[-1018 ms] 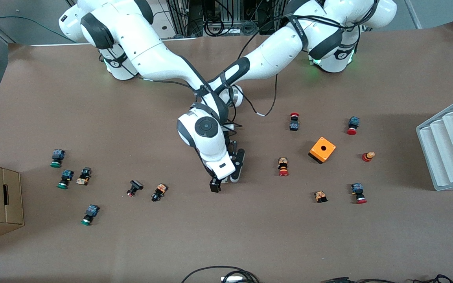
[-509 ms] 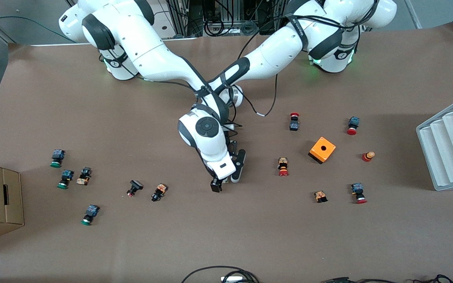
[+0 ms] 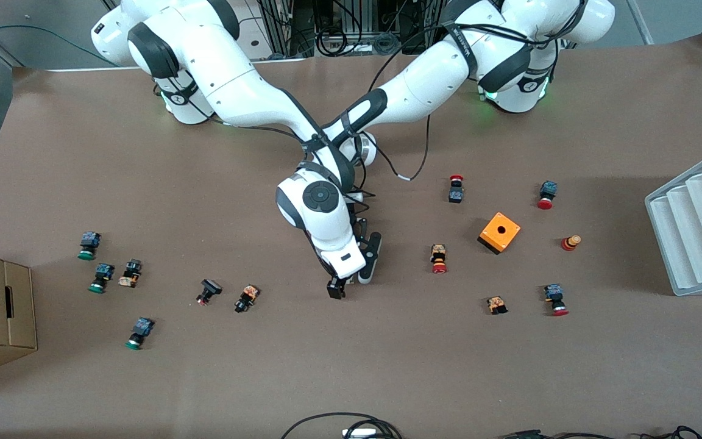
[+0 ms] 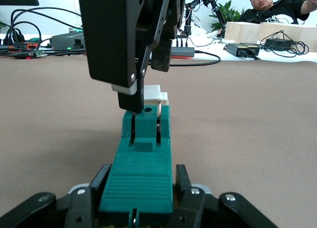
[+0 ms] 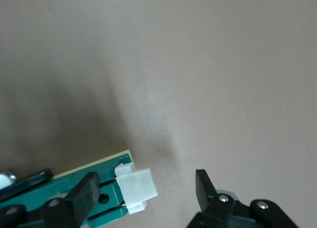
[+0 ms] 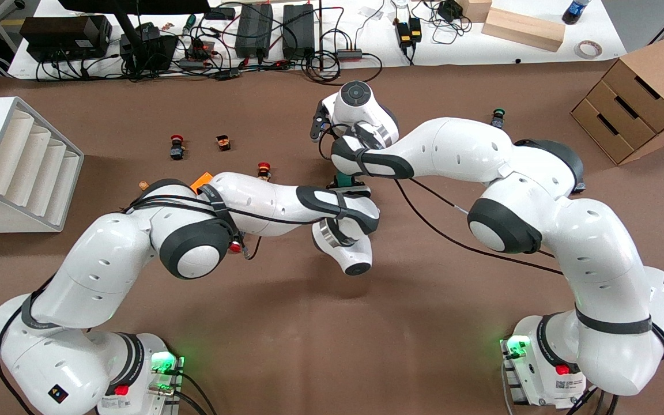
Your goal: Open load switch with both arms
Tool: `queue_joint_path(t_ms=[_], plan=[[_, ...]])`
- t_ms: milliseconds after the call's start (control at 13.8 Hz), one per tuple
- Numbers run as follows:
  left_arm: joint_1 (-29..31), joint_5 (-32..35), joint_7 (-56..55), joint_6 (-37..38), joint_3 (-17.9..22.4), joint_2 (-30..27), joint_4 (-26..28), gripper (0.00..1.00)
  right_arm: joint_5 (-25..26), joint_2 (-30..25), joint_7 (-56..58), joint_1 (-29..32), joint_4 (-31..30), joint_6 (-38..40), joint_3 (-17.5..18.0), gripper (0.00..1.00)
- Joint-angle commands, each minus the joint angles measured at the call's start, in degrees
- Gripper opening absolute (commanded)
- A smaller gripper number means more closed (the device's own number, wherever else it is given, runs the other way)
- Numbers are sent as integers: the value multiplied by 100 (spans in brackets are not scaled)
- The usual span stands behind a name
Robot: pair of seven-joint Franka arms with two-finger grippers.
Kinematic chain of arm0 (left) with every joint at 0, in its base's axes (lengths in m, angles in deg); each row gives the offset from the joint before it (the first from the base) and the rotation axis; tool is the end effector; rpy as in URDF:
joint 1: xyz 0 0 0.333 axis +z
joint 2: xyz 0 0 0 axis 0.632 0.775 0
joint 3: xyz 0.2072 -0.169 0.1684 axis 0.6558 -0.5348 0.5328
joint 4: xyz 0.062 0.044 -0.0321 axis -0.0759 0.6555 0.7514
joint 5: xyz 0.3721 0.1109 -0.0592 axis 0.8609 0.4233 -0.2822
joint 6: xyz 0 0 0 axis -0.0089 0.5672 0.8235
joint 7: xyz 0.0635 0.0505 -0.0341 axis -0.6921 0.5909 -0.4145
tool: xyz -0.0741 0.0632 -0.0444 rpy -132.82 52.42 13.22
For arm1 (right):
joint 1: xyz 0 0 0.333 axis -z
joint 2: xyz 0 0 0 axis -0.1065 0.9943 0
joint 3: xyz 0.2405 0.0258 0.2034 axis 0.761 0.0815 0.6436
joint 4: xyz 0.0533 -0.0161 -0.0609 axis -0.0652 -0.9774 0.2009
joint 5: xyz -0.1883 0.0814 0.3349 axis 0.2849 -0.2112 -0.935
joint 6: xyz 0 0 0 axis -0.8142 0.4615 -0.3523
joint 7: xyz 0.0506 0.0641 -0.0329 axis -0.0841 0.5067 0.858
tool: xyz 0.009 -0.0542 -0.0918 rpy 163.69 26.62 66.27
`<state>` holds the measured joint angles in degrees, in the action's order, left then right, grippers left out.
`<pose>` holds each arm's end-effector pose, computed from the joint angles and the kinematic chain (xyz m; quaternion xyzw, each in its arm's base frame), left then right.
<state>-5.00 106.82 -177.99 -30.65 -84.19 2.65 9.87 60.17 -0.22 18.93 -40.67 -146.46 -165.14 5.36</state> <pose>0.3690 -0.5672 0.0573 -0.8111 -0.0340 -0.5838 0.0104 0.5850 0.4767 0.2159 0.7965 0.5886 0.1308 0.0454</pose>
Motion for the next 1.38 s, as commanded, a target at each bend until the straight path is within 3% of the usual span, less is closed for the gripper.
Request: queue_joint_path(t_ms=[0, 1309], plan=[[-63, 21, -142, -227, 14, 326, -167, 59, -190, 275, 7, -59, 195, -199, -87, 92], [-63, 21, -151, -227, 22, 318, -159, 59, -137, -24, 411, -33, 125, 161, -96, 91]])
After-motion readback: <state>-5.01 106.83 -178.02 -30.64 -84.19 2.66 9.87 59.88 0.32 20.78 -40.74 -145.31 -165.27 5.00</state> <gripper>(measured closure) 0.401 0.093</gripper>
